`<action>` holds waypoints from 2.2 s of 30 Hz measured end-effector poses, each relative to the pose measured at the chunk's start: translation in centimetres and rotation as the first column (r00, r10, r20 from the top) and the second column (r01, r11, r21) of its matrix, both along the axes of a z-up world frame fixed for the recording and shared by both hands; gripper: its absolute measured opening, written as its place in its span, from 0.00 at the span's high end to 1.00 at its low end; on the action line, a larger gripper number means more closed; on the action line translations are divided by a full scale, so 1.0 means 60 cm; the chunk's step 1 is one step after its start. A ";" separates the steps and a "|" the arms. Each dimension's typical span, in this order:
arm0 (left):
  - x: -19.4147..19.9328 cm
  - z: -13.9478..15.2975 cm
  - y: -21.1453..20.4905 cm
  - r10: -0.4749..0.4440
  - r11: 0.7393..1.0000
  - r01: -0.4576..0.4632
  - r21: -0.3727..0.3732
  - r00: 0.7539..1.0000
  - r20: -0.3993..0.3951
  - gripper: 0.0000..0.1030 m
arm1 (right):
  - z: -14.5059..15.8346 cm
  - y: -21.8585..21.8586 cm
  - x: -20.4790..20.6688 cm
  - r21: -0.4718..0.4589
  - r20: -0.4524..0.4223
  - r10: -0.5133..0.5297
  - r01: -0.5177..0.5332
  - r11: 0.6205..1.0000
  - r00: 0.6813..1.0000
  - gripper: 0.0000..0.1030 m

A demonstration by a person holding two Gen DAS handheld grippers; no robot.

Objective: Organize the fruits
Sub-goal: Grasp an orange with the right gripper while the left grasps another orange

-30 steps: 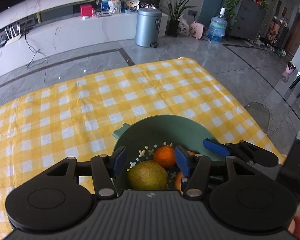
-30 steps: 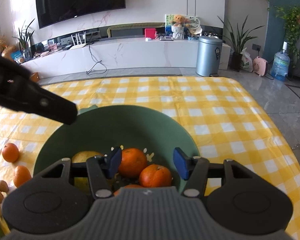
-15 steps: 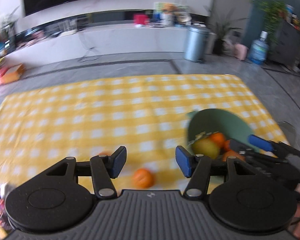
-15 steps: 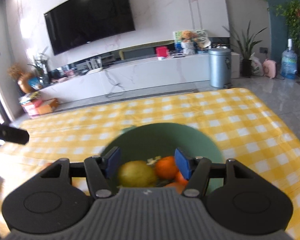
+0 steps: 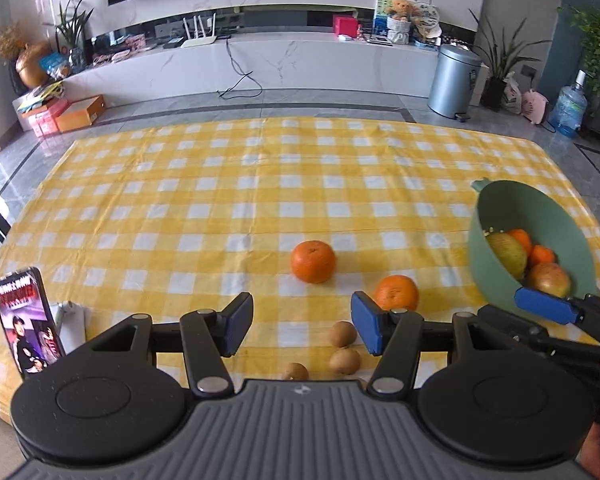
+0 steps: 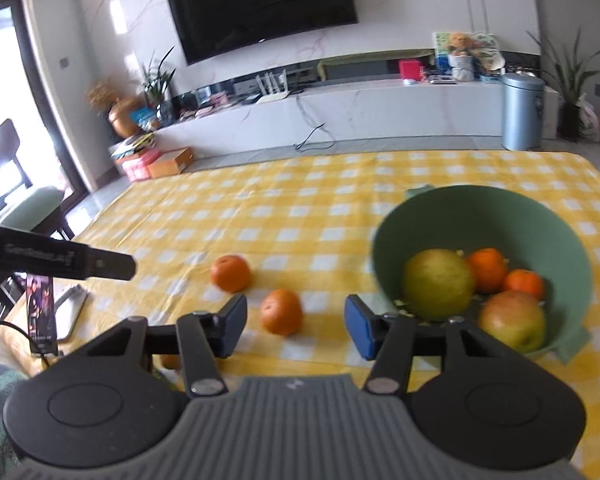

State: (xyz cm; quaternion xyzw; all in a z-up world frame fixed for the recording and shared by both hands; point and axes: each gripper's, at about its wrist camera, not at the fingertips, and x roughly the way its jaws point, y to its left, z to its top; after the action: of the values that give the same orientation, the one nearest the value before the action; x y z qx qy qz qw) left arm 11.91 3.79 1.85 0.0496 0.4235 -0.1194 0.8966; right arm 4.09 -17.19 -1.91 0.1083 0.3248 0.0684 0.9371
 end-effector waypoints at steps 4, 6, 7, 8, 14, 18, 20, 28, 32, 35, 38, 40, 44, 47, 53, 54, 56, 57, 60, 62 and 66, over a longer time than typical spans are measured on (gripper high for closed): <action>0.007 -0.019 0.010 0.007 1.000 -0.007 -0.010 1.000 -0.005 0.35 | -0.018 0.022 0.023 -0.024 -0.040 0.017 -0.018 1.000 0.999 0.50; 0.015 -0.028 0.015 0.005 1.000 -0.006 -0.023 1.000 -0.013 0.35 | -0.028 0.030 0.036 -0.039 -0.061 0.015 -0.017 0.999 0.998 0.50; 0.020 -0.033 0.017 0.005 1.000 -0.006 -0.029 1.000 -0.020 0.35 | -0.033 0.033 0.043 -0.044 -0.071 0.014 -0.017 0.999 0.997 0.50; 0.024 -0.038 0.020 0.005 0.999 -0.006 -0.037 1.000 -0.024 0.35 | -0.037 0.037 0.049 -0.049 -0.079 0.013 -0.017 0.999 0.997 0.50; 0.054 -0.069 0.022 -0.020 0.998 0.017 -0.059 0.999 -0.045 0.35 | -0.057 0.056 0.080 -0.093 -0.105 -0.001 -0.009 0.996 0.995 0.50; 0.075 -0.085 0.017 -0.041 0.997 0.037 -0.070 0.998 -0.054 0.35 | -0.070 0.066 0.099 -0.113 -0.114 -0.007 -0.006 0.994 0.993 0.50; 0.086 -0.094 0.014 -0.045 0.996 0.041 -0.076 0.997 -0.055 0.35 | -0.074 0.070 0.108 -0.123 -0.115 -0.012 -0.002 0.992 0.993 0.50; 0.112 -0.121 0.017 -0.064 0.990 0.054 -0.128 0.995 -0.071 0.35 | -0.097 0.079 0.137 -0.146 -0.134 -0.020 0.000 0.989 0.991 0.52; 0.119 -0.130 0.014 -0.071 0.991 0.062 -0.123 0.995 -0.074 0.35 | -0.106 0.076 0.150 -0.136 -0.147 -0.023 0.003 0.991 0.989 0.54; 0.125 -0.140 0.014 -0.070 0.989 0.059 -0.133 0.994 -0.081 0.35 | -0.110 0.074 0.156 -0.128 -0.150 -0.020 0.000 0.992 0.988 0.55; 0.131 -0.147 0.013 -0.063 0.989 0.050 -0.140 0.994 -0.090 0.35 | -0.116 0.075 0.162 -0.122 -0.155 -0.013 -0.006 0.992 0.988 0.55; 0.135 -0.151 0.012 -0.063 0.989 0.050 -0.140 0.994 -0.091 0.35 | -0.120 0.073 0.163 -0.117 -0.158 -0.010 -0.009 0.993 0.987 0.55; 0.140 -0.158 0.008 -0.075 0.987 0.061 -0.147 0.993 -0.090 0.35 | -0.125 0.073 0.163 -0.103 -0.158 0.002 -0.019 0.994 0.987 0.60; 0.145 -0.165 0.010 -0.076 0.986 0.060 -0.158 0.992 -0.098 0.35 | -0.125 0.072 0.162 -0.106 -0.152 0.006 -0.023 0.994 0.988 0.60; 0.155 -0.176 0.011 -0.062 0.984 0.042 -0.171 0.992 -0.112 0.35 | -0.131 0.068 0.164 -0.079 -0.154 0.012 -0.024 0.997 0.988 0.60; 0.156 -0.177 0.009 -0.061 0.984 0.042 -0.172 0.992 -0.109 0.35 | -0.132 0.066 0.163 -0.074 -0.155 0.014 -0.026 0.997 0.988 0.61; 0.160 -0.178 0.006 -0.057 0.984 0.038 -0.176 0.993 -0.105 0.35 | -0.133 0.063 0.160 -0.071 -0.154 0.018 -0.029 0.997 0.988 0.61; 0.161 -0.178 0.005 -0.057 0.984 0.038 -0.176 0.993 -0.104 0.35 | -0.134 0.063 0.160 -0.069 -0.153 0.019 -0.030 0.997 0.988 0.61; 0.163 -0.180 0.001 -0.058 0.985 0.040 -0.167 0.993 -0.105 0.35 | -0.134 0.063 0.160 -0.067 -0.152 0.022 -0.033 0.997 0.988 0.61; 0.162 -0.181 -0.001 -0.062 0.986 0.046 -0.162 0.993 -0.098 0.37 | -0.134 0.063 0.160 -0.068 -0.151 0.022 -0.033 0.997 0.988 0.61; 0.162 -0.180 -0.001 -0.072 0.982 0.052 -0.183 0.992 -0.103 0.49 | -0.133 0.064 0.161 -0.070 -0.150 0.023 -0.034 0.997 0.988 0.61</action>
State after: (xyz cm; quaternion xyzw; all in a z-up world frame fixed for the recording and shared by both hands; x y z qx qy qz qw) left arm 21.65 3.75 -8.96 -0.0250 0.4577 -0.1877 0.8687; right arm 13.75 -13.37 -9.87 0.0746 0.3978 0.0618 0.9124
